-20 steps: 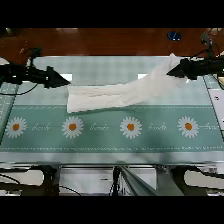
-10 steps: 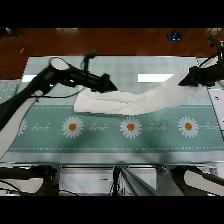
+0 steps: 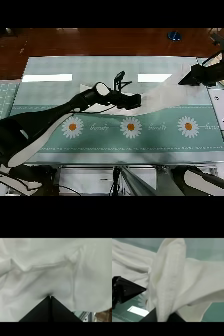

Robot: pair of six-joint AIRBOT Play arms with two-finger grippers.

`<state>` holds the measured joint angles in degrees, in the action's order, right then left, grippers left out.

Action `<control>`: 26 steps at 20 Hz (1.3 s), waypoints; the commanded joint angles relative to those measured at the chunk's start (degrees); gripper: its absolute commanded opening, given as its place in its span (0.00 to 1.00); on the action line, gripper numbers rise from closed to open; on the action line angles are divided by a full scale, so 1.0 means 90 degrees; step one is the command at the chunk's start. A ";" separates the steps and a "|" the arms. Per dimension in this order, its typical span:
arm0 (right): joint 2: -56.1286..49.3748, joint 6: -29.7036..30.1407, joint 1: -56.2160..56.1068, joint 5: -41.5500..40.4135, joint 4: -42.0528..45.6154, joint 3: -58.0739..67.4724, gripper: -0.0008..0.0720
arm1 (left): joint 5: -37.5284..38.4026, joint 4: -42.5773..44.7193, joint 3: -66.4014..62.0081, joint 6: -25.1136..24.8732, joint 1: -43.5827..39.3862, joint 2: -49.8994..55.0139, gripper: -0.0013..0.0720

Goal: Fold the shirts.

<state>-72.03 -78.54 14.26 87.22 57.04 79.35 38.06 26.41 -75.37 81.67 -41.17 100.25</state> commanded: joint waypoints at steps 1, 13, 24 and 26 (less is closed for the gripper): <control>0.0294 -0.0012 -0.0010 0.0007 -0.0097 0.0002 0.03 | -0.0767 0.0007 -0.0007 0.0418 -0.0367 0.0236 0.05; 0.0933 -0.0308 -0.0010 0.0017 0.0180 0.0002 0.03 | -0.0418 0.0367 -0.0777 -0.0869 0.0333 -0.0381 0.05; -0.0005 -0.1690 -0.2985 -0.1678 0.0899 -0.0114 0.03 | 0.3101 0.2195 -0.0777 -0.1693 0.6557 -0.5282 0.05; -0.0432 -0.2011 -0.3691 -0.2191 0.0899 -0.0117 0.03 | 0.3570 0.2198 -0.0777 -0.1693 0.7451 -0.5804 0.05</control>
<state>-71.64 -91.44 -10.57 75.07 64.55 78.41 62.70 45.10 -82.35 67.40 13.41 56.23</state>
